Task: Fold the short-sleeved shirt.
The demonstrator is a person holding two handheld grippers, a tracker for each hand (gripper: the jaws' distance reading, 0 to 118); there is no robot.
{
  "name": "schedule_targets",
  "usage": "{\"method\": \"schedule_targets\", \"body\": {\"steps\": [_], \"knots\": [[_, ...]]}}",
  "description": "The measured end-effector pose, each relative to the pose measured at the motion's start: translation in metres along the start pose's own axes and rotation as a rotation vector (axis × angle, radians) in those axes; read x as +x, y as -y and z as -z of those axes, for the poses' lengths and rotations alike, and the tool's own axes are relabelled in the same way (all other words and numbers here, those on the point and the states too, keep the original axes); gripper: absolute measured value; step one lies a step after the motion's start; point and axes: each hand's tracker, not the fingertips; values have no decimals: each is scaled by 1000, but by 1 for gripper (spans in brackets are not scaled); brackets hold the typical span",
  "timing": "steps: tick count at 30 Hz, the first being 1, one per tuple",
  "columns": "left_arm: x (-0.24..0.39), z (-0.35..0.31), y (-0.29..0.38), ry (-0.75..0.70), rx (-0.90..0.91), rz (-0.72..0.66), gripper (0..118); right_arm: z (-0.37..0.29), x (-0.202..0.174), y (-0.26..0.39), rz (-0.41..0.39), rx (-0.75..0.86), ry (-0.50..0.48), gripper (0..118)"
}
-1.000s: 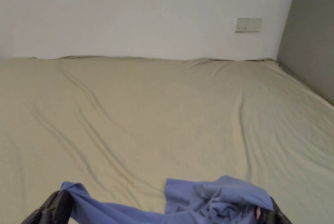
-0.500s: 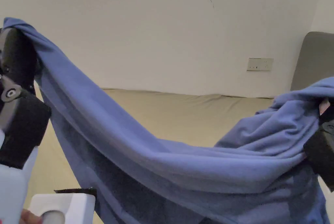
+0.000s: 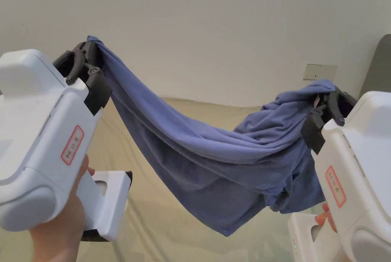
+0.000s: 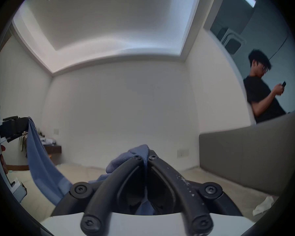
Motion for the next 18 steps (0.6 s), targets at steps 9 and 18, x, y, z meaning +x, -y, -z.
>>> {"method": "schedule_targets", "body": {"steps": [9, 18], "knots": [[-36, -87, 84, -63, -504, -14, 0, -50, 14, 115, -5, -468, -7, 3], [-47, -203, 130, -70, -972, 20, 0, -163, 29, 158, -21, -849, 18, 3]]}}
